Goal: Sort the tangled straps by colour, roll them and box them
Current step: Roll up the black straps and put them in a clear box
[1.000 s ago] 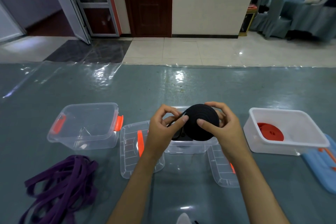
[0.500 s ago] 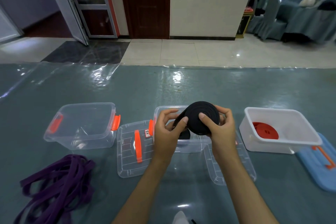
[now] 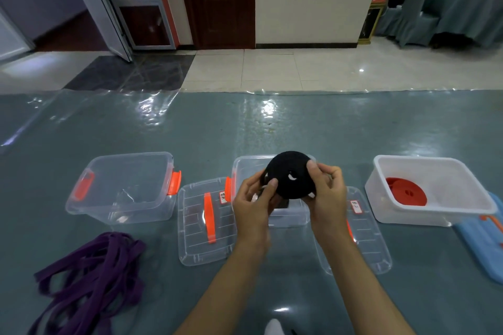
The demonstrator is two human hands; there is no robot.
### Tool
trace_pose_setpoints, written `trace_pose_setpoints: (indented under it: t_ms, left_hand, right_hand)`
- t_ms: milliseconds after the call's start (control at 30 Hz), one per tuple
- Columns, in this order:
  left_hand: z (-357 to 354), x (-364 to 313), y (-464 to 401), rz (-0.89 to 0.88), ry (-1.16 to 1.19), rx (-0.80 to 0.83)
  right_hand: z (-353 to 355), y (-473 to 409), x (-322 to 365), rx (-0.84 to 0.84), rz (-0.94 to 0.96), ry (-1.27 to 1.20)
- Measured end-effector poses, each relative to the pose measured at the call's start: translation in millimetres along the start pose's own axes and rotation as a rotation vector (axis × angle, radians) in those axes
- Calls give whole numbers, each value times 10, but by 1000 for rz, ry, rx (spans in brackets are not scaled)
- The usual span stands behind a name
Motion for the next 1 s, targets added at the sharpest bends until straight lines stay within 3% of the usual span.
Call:
trace_pose_setpoints:
  t_ms: [333,600,1000]
  left_hand:
    - [159,530,-800,95,-327,-46]
    - [363,1344,-1399,323,-625,-81]
    - [508,1765,-1817,393,-904,-66]
  right_hand:
    - [195,-676,-342,-53,-83,530]
    - [316,-1486,-833,136,-366,1079]
    - [227,-1895,-1315,311,-557,1323]
Point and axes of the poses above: each hand's wrist, its own y-axis away from the middle knuckle, its own z-axis out of the back of the hand, x = y × z, the point moved 4 cm from there along -y, towards the middle knuckle, and after that the axes turned 11 degrees about -z, right-handed, at the moved point
